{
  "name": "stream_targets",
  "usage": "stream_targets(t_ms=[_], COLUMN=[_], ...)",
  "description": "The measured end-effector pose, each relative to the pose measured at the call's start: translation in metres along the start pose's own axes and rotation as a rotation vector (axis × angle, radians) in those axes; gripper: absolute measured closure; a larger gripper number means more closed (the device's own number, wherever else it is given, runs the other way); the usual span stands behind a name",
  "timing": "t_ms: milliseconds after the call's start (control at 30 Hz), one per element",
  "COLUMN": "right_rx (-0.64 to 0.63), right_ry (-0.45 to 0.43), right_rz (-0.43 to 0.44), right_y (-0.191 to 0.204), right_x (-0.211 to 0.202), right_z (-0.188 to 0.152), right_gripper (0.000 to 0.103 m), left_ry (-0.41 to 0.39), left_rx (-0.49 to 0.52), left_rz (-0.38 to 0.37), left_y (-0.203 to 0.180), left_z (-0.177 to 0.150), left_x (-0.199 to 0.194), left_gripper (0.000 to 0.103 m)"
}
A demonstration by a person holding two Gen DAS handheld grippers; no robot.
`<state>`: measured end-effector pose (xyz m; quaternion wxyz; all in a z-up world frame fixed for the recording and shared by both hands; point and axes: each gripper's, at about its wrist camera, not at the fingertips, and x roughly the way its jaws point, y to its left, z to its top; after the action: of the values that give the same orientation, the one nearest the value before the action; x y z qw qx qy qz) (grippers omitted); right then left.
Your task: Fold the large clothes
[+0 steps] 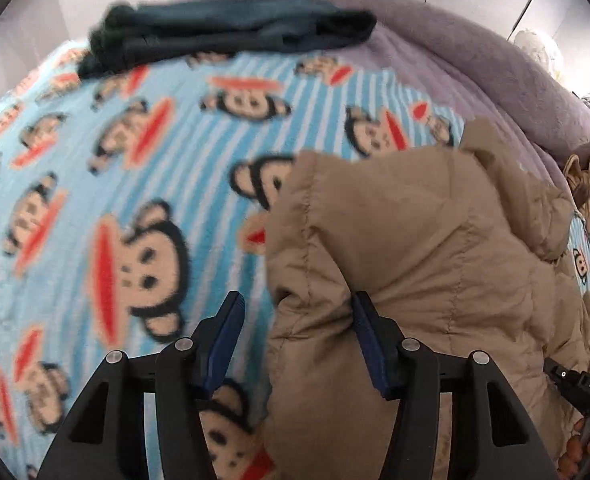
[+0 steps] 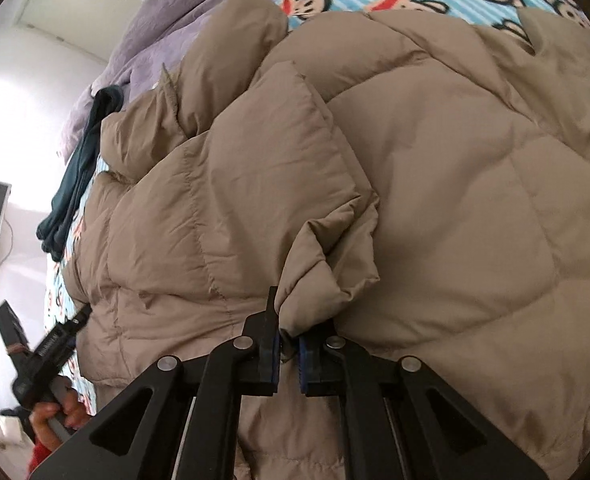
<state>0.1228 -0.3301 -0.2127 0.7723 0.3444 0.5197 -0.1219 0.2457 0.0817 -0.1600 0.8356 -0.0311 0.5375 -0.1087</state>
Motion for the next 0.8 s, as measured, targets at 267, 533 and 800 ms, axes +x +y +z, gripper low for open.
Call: stream_targets(t_ms=[267, 533, 800], right_rx=[-0.037, -0.060, -0.060], right_ry=[0.016, -0.295, -0.055], right_rz=[-0.048, -0.259, -0.159], right_y=[0.011, 0.014, -0.003], right_x=[-0.004, -0.087, -0.024], right_z=[0.001, -0.008, 0.000], right_gripper=[0.085, 0.080, 0.082], left_ry=[-0.086, -0.069, -0.016], left_rx=[0.118, -0.001, 0.048], left_rz=[0.026, -0.006, 0.058], left_y=[-0.020, -0.008, -0.008], left_z=[0.010, 0.037, 0.034], left_x=[-0.023, -0.006, 0.036], left_gripper=[0.046, 0.046, 0.032])
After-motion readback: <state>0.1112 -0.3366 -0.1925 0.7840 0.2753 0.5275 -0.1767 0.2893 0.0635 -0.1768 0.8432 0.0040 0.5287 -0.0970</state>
